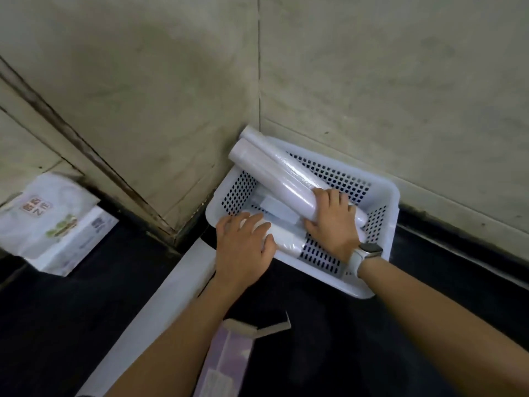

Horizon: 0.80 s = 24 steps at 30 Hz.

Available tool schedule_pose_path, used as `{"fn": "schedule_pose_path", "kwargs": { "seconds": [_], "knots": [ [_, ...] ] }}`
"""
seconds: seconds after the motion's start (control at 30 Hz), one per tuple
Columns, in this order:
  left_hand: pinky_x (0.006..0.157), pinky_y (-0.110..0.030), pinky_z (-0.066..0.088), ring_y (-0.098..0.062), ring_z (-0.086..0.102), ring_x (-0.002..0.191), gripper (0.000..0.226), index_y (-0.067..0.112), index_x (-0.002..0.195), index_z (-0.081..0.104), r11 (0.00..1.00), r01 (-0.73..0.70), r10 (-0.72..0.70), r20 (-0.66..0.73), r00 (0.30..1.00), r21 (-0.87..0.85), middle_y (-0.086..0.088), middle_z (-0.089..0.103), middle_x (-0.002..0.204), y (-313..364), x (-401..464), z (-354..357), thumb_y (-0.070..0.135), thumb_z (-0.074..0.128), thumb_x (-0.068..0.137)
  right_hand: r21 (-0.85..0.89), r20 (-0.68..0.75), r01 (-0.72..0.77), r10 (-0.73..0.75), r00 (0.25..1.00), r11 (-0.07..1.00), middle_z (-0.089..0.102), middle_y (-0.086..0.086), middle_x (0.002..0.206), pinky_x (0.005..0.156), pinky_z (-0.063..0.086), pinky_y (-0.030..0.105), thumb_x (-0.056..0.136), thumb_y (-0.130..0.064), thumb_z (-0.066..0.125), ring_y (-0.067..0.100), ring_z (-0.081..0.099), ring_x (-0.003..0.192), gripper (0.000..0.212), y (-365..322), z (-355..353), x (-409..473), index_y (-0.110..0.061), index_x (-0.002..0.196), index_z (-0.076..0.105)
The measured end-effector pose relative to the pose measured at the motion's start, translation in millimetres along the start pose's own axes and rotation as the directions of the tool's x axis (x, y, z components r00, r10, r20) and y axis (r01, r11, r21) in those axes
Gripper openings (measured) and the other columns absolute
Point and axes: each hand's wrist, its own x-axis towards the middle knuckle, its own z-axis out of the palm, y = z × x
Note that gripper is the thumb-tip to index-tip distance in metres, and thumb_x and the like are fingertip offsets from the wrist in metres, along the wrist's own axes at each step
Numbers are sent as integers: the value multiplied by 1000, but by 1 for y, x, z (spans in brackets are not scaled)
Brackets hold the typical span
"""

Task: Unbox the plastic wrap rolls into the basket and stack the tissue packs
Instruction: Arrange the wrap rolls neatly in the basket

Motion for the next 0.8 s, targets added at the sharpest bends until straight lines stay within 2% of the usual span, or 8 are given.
{"fn": "schedule_pose_path", "kwargs": {
  "seconds": [0.17,0.27,0.37,0.47,0.53,0.7,0.8],
  "knots": [
    [89,-45,46,-26,66,95,34,11,88,74,1000,19,-19,5,1000,14,-5,73,102,2,-1,-3,24,44,78,109,-5,87,-87,996,990,45,14,120,88,32,40,77,-42,63,28,38,108,66,3,-7,-3,-5,127,40],
    [91,-41,45,-23,66,94,34,13,89,74,999,32,-32,23,999,21,-4,73,102,2,-3,-3,25,44,78,178,-67,82,-71,995,981,48,14,120,91,35,42,75,-36,65,29,44,109,60,0,-17,2,-5,122,43],
    [92,-37,33,-23,65,94,36,14,91,73,999,46,-47,46,998,26,-2,72,103,0,-8,-2,28,42,79,268,-129,58,-24,991,962,57,14,109,79,48,40,75,-27,65,28,54,96,53,1,-34,14,-7,120,45],
    [89,-35,28,-23,65,94,37,15,92,72,998,45,-49,72,996,51,-2,72,104,-2,-12,-2,29,41,79,292,-226,28,40,973,956,55,15,104,67,50,39,77,-28,65,28,55,87,51,3,-48,26,-7,119,44],
    [91,-35,29,-24,65,95,38,14,93,72,998,45,-49,78,996,48,-3,72,103,-2,-10,-3,30,41,79,250,-241,-6,69,968,968,55,17,105,68,50,43,78,-30,63,31,54,88,51,3,-54,33,-7,119,43],
    [91,-43,45,-23,65,97,40,13,97,72,999,40,-42,81,996,33,-4,72,106,1,-3,-4,29,40,80,-49,-231,39,-49,972,998,56,19,111,81,40,44,80,-29,62,35,51,97,53,12,-56,44,-6,124,43],
    [92,-44,44,-23,65,99,41,13,101,71,999,32,-35,71,997,44,-4,71,107,1,-1,-4,29,39,81,-17,-122,-6,4,993,1000,51,21,120,87,39,47,83,-27,60,35,45,106,57,17,-47,45,-5,130,37]
  ]
}}
